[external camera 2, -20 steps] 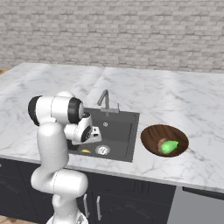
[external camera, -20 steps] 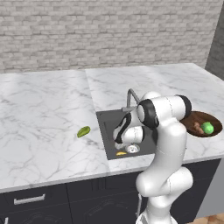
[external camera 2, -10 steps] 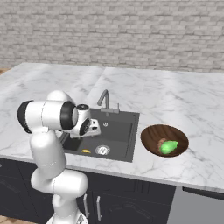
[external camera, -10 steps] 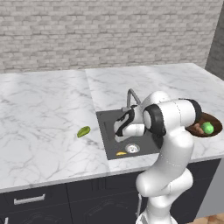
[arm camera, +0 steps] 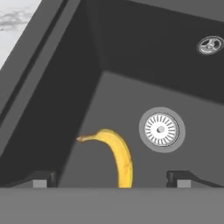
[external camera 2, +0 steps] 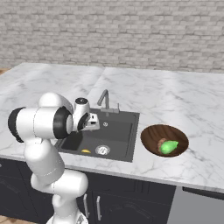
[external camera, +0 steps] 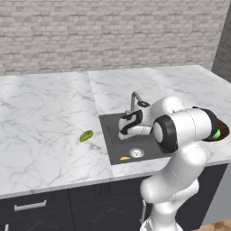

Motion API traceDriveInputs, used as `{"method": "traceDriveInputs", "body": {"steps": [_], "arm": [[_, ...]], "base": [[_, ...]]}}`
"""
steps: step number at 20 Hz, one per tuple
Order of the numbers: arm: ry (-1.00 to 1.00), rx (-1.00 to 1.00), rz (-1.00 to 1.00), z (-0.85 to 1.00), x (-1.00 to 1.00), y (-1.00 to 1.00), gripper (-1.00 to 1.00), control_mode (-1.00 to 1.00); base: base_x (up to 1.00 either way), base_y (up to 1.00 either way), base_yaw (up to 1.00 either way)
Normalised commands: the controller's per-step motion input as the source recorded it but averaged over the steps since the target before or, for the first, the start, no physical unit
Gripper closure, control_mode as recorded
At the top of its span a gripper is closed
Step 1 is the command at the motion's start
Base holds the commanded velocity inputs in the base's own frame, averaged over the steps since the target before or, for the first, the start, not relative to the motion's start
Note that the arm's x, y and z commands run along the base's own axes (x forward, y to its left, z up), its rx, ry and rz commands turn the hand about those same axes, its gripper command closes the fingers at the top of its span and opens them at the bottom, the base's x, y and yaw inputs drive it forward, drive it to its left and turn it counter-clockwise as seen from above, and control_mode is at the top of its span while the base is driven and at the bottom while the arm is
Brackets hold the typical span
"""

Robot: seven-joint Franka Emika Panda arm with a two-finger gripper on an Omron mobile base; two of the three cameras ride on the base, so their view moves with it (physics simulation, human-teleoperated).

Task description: There is a mixed pile of frozen fruits and vegetables on the counter. Locate all the frozen vegetables and place the items in a bowl on the counter. Take all the frozen fruits and defrost them in a running sink.

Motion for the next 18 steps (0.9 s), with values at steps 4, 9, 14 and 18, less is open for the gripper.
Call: {"method": "traceDriveInputs", "body": {"steps": [4,9,14,18], "arm": [[-0.04,0.0,-0.07,0.43,0.02,0.12,-1.0,-1.0],[-0.01,0.04,-0.13,0.24,0.01,0.08,-1.0,-1.0],[0.0,0.05,-0.18,0.19,0.0,0.03,-1.0,-1.0],[0.0,0.04,-0.19,0.07,0.01,0.03,-1.0,-1.0]], "base": [[0.0,0.0,0.0],[0.0,0.0,0.0],[0.0,0.0,0.0],[0.0,0.0,0.0]]}}
